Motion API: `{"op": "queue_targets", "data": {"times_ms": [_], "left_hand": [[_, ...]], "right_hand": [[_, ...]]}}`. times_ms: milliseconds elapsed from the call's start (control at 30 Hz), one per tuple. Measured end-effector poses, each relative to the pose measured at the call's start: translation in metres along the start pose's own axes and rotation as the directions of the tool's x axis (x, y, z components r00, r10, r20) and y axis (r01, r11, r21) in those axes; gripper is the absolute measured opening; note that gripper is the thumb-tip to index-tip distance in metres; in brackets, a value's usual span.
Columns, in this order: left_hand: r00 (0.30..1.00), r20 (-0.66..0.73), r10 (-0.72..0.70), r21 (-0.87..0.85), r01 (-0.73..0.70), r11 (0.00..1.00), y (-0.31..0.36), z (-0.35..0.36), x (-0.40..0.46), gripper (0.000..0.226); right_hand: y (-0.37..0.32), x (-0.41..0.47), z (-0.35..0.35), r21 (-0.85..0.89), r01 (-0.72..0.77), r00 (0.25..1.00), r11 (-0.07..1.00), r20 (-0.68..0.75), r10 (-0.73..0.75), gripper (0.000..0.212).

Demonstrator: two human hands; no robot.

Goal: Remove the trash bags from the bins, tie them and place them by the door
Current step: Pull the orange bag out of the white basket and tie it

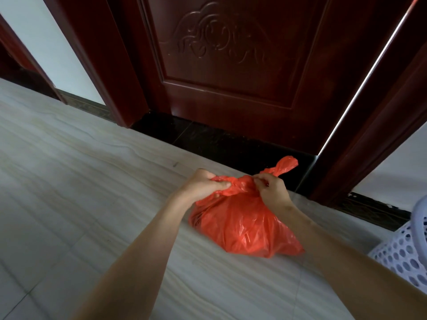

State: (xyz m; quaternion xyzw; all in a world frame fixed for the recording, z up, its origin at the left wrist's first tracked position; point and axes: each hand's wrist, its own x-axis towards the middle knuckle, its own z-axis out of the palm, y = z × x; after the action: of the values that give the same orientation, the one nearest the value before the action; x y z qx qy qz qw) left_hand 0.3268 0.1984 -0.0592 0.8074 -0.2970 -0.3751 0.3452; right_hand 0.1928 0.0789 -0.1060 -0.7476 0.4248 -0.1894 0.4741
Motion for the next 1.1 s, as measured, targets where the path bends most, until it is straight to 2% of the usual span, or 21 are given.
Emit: {"op": "queue_targets", "data": {"times_ms": [100, 167, 300, 367, 433, 533, 567, 633, 700, 733, 767, 833, 867, 900, 933, 967, 1000, 1100], "left_hand": [[0.995, 0.040, -0.090, -0.301, 0.098, 0.949, -0.006, -0.006, -0.001, 0.005], [0.980, 0.137, -0.144, -0.534, 0.195, 0.822, -0.013, -0.009, -0.002, 0.022], [0.981, 0.147, -0.129, -0.809, 0.194, 0.554, -0.015, -0.012, 0.000, 0.023], [0.980, 0.152, -0.125, -0.874, 0.193, 0.447, -0.018, -0.011, 0.001, 0.018], [0.972, 0.128, -0.197, -0.921, 0.190, 0.339, -0.021, -0.012, 0.001, 0.018], [0.955, 0.070, -0.290, -0.932, 0.166, 0.323, -0.025, -0.017, 0.001, 0.020], [0.952, 0.026, -0.305, -0.946, 0.122, 0.301, -0.027, -0.021, 0.003, 0.022], [0.930, -0.075, -0.361, -0.990, -0.027, 0.136, -0.036, -0.029, 0.007, 0.023], [0.882, -0.153, -0.446, -0.984, -0.179, -0.016, -0.044, -0.035, 0.009, 0.011], [0.860, -0.179, -0.478, -0.978, -0.208, -0.010, -0.048, -0.035, 0.008, 0.010], [0.856, -0.164, -0.490, -0.986, -0.146, 0.075, -0.050, -0.034, 0.005, 0.022], [0.918, -0.045, -0.394, -0.909, 0.126, 0.398, -0.047, -0.024, -0.006, 0.016], [0.943, 0.077, -0.324, -0.769, 0.263, 0.583, -0.042, -0.018, -0.015, 0.020], [0.937, 0.202, -0.287, -0.577, 0.350, 0.738, -0.036, -0.012, -0.021, 0.024], [0.922, 0.295, -0.252, -0.401, 0.358, 0.843, -0.032, -0.005, -0.024, 0.029], [0.909, 0.363, -0.203, -0.295, 0.319, 0.901, -0.027, 0.001, -0.026, 0.033], [0.908, 0.396, -0.137, -0.266, 0.257, 0.929, -0.021, 0.007, -0.024, 0.036], [0.939, 0.337, 0.063, -0.403, 0.083, 0.911, -0.005, 0.017, -0.015, 0.044]], "right_hand": [[-0.005, -0.002, 0.000, -0.003, 0.001, 1.000, 1.000, -0.016, -0.001, 0.022], [-0.005, -0.003, 0.001, -0.009, 0.011, 1.000, 1.000, -0.010, -0.011, 0.023], [-0.008, -0.005, 0.006, -0.011, 0.047, 0.999, 0.999, -0.026, -0.047, 0.022], [-0.009, -0.005, 0.009, 0.008, 0.033, 0.999, 0.999, -0.026, -0.033, 0.023], [-0.009, -0.004, 0.009, 0.017, 0.004, 1.000, 1.000, -0.010, -0.004, 0.024], [-0.008, -0.005, 0.005, 0.005, -0.020, 1.000, 1.000, 0.002, 0.020, 0.026], [-0.006, -0.005, 0.003, 0.003, -0.030, 1.000, 1.000, -0.007, 0.030, 0.026], [-0.004, -0.005, -0.001, 0.008, -0.058, 0.998, 0.998, -0.028, 0.058, 0.027], [-0.002, -0.006, -0.006, 0.035, -0.096, 0.994, 0.995, -0.042, 0.097, 0.026], [-0.001, -0.005, -0.007, 0.062, -0.122, 0.991, 0.991, -0.050, 0.125, 0.026], [0.000, -0.005, -0.008, 0.100, -0.150, 0.986, 0.984, -0.064, 0.157, 0.025], [0.000, -0.004, -0.008, 0.212, -0.225, 0.966, 0.951, -0.080, 0.247, 0.024], [-0.001, -0.004, -0.007, 0.274, -0.261, 0.953, 0.926, -0.078, 0.291, 0.023], [0.000, -0.003, -0.005, 0.328, -0.294, 0.939, 0.898, -0.075, 0.335, 0.022], [-0.001, -0.002, -0.004, 0.373, -0.324, 0.925, 0.870, -0.070, 0.374, 0.020], [-0.001, -0.001, -0.002, 0.414, -0.353, 0.910, 0.839, -0.059, 0.411, 0.017], [-0.002, 0.001, -0.001, 0.448, -0.374, 0.898, 0.812, -0.046, 0.439, 0.014], [-0.004, 0.003, 0.003, 0.515, -0.421, 0.870, 0.747, -0.005, 0.493, 0.009]]}}
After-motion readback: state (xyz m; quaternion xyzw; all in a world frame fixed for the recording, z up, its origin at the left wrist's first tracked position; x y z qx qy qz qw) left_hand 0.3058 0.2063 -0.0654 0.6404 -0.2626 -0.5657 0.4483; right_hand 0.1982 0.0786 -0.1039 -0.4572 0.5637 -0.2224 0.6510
